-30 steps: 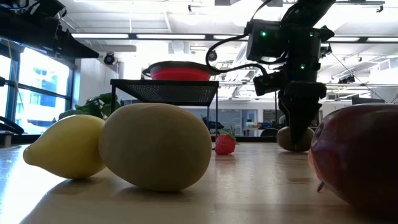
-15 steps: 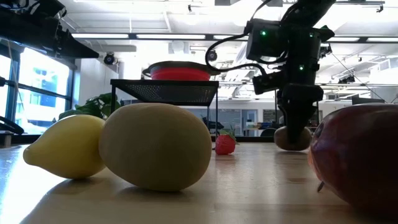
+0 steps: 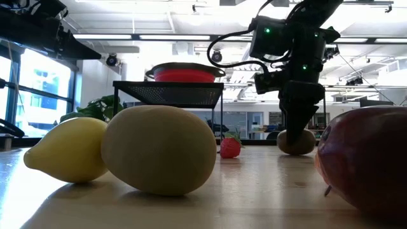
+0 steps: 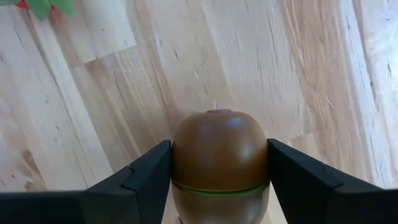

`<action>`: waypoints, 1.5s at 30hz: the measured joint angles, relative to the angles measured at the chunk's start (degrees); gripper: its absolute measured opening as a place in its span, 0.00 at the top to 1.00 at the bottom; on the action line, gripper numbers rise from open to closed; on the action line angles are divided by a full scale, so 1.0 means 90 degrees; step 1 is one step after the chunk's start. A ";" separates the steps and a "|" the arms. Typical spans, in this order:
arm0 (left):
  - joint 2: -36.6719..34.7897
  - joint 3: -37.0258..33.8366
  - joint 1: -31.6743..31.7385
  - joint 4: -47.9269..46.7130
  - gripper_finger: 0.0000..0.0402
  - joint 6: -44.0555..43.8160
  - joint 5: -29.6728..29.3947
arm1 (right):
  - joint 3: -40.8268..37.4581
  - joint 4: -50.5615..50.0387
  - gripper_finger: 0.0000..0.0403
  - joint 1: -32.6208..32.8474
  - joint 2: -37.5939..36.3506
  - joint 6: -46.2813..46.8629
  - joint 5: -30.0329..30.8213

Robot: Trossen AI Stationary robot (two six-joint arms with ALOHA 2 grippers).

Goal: Pick & Place Fruit
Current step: Put the top kiwi into the red strainer bowl

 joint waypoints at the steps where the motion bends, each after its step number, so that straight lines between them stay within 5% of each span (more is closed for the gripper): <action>1: 0.0000 0.0000 -0.0002 0.0000 1.00 0.0000 0.0000 | 0.0000 -0.0015 0.44 0.0000 0.0000 0.0000 0.0001; 8: 0.0000 0.0000 0.0000 0.0002 1.00 0.0000 0.0000 | 0.0000 -0.0064 0.36 0.0000 0.0000 0.0000 -0.0010; 14: 0.0000 0.0000 -0.0001 0.0002 1.00 0.0000 0.0000 | 0.0000 -0.0062 0.44 0.0000 -0.0002 -0.0002 -0.0009; 31: 0.0000 0.0000 -0.0002 0.0005 1.00 0.0000 0.0000 | 0.0501 0.0604 0.44 -0.0164 -0.0932 -0.0426 0.0235; 45: 0.0000 0.0000 -0.0002 0.0005 1.00 0.0000 0.0000 | 0.1761 0.2158 0.43 -0.0704 -0.1134 -0.2295 0.1623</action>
